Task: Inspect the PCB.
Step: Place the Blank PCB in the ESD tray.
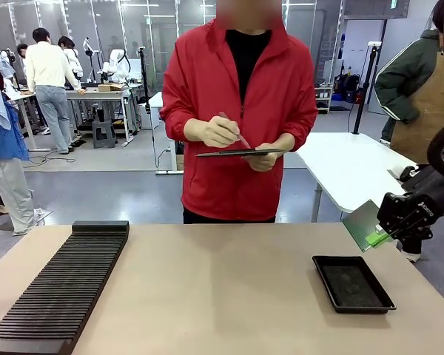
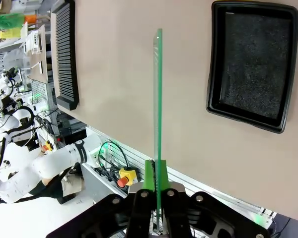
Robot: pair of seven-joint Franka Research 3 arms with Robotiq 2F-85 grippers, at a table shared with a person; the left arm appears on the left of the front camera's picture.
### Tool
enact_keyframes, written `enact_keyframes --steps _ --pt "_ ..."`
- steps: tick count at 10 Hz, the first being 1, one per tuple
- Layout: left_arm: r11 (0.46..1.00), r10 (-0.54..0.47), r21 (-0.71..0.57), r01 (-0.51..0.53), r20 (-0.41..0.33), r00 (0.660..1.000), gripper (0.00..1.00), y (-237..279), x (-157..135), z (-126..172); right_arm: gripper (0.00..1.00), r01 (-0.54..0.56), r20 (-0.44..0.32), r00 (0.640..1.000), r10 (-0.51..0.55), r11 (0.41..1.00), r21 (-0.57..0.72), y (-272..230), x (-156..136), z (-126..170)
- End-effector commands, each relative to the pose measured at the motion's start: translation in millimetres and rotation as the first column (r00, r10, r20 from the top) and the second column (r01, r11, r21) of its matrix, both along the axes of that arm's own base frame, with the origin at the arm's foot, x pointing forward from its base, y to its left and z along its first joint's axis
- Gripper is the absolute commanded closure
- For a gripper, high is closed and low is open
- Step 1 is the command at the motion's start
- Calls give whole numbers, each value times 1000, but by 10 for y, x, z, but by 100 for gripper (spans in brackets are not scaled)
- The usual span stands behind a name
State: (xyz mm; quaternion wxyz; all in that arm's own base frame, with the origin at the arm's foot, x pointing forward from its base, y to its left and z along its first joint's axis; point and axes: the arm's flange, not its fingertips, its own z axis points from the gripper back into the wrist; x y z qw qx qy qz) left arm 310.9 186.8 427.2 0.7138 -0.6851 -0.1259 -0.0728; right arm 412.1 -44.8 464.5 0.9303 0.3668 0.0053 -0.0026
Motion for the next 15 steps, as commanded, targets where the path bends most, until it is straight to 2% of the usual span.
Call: enact_keyframes --steps 1,4,5,6,9,12,15 --pt "1000 -1 4 1 -1 1000 0 -5 -12 29 97 -6 -12 1000 6 1000 -6 -8 -1 45" --pt "1000 -1 4 1 -1 1000 0 -5 -12 29 97 1 0 1000 -1 1000 1 -4 -1 0" --pt "1000 -1 4 1 -1 1000 0 -5 -12 29 97 -74 20 997 75 995 -60 15 78 -171" --pt "1000 -1 4 1 -1 1000 0 -5 -12 29 97 -75 45 996 78 995 -58 28 185 -332" --pt "1000 -1 4 1 -1 1000 0 -5 -12 29 97 -45 23 999 48 992 -119 94 317 -703" --pt "1000 -1 4 1 -1 1000 0 -5 -12 29 97 -49 -7 999 48 993 -104 68 521 -1071" --pt "1000 -1 4 1 -1 1000 0 -5 -12 29 97 -28 -4 1000 28 993 -119 121 646 -1410"
